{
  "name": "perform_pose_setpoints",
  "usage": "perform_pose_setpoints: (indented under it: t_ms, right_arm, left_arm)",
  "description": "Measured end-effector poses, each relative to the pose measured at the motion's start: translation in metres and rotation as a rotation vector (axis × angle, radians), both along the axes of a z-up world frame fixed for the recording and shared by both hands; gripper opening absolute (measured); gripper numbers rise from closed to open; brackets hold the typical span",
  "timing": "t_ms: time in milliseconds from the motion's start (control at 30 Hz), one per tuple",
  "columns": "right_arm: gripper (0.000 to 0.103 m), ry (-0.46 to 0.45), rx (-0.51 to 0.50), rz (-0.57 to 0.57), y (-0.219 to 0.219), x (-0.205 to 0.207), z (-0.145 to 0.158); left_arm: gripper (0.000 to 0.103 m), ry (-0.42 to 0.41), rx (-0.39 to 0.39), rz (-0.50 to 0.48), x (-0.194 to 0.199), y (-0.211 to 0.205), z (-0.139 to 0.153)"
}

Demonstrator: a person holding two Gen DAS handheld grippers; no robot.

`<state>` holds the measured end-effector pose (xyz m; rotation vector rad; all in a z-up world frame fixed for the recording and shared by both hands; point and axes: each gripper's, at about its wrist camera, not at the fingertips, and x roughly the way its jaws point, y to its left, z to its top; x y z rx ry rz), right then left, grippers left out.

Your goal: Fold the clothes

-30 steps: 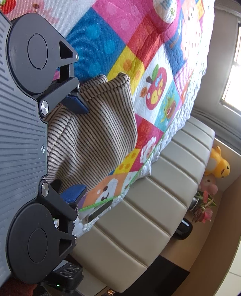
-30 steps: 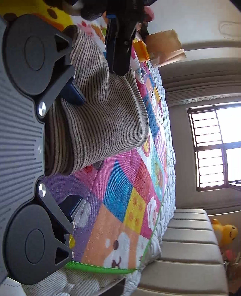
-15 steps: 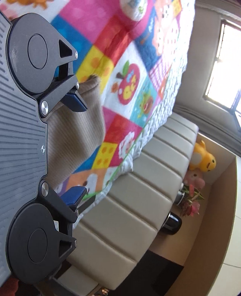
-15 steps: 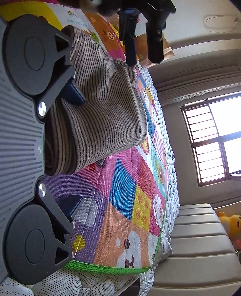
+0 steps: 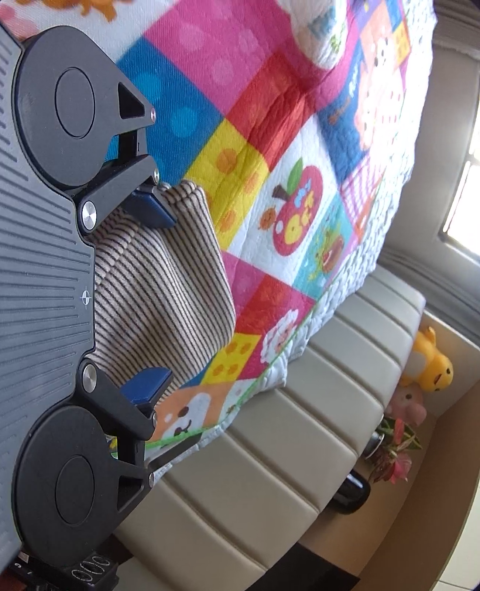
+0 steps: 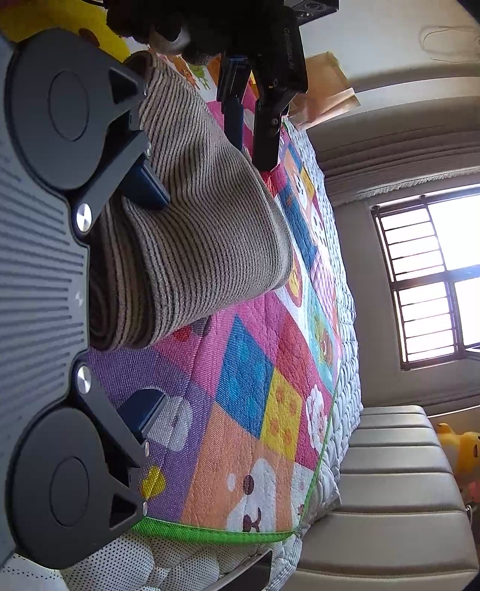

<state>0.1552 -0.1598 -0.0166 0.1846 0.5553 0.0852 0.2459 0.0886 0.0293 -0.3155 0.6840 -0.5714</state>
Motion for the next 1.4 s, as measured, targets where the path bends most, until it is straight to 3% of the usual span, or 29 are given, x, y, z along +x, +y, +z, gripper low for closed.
perform_pose_setpoints:
  t_ms: [100,267,400,567,633,733,833,900,1000,1033,1100,1200,1400]
  right_arm:
    - [0.103,-0.001,0.002,-0.005,-0.001,0.001,0.0]
    - [0.103,-0.004,0.005,-0.005,-0.002,0.0,0.001]
    - [0.103,-0.043,-0.027,-0.013,0.0,-0.003,0.017]
    - [0.103,-0.157,-0.064,0.024,0.012,-0.014,0.046]
    - [0.103,-0.179,-0.098,0.046,0.019,-0.016,0.053]
    - [0.103,-0.116,-0.203,0.049,0.029,-0.008,0.038]
    - [0.103,-0.071,-0.283,0.046,0.037,-0.005,0.014]
    - [0.103,-0.097,-0.279,0.034,0.038,-0.009,0.01]
    - [0.103,-0.075,-0.223,0.042,0.029,-0.007,0.012]
    - [0.103,-0.062,-0.181,0.045,0.022,-0.006,0.014]
    - [0.103,-0.042,-0.106,0.038,0.008,-0.005,0.018]
    - [0.103,-0.067,-0.091,-0.016,-0.002,-0.01,0.026]
    - [0.103,-0.161,-0.091,-0.016,0.002,-0.017,0.042]
  left_arm:
    - [0.095,-0.046,0.053,0.029,-0.033,-0.004,0.012]
    - [0.093,0.016,0.021,-0.037,-0.059,-0.01,-0.002]
    - [0.069,0.071,-0.01,-0.094,-0.079,-0.014,-0.015]
    - [0.059,0.078,-0.063,-0.153,-0.083,-0.021,-0.026]
    - [0.059,0.083,-0.082,-0.169,-0.085,-0.018,-0.028]
    - [0.058,0.063,-0.077,-0.151,-0.089,-0.005,-0.022]
    - [0.067,0.043,-0.083,-0.092,-0.091,0.013,-0.009]
    - [0.081,0.034,-0.099,-0.07,-0.089,0.019,-0.002]
    - [0.082,0.057,-0.113,-0.067,-0.08,0.013,-0.001]
    - [0.08,0.071,-0.107,-0.069,-0.076,0.007,-0.003]
    - [0.059,0.078,-0.103,-0.083,-0.072,-0.006,-0.005]
    - [0.055,0.029,-0.139,-0.128,-0.075,-0.018,0.002]
    - [0.054,0.056,-0.168,-0.151,-0.073,-0.018,-0.006]
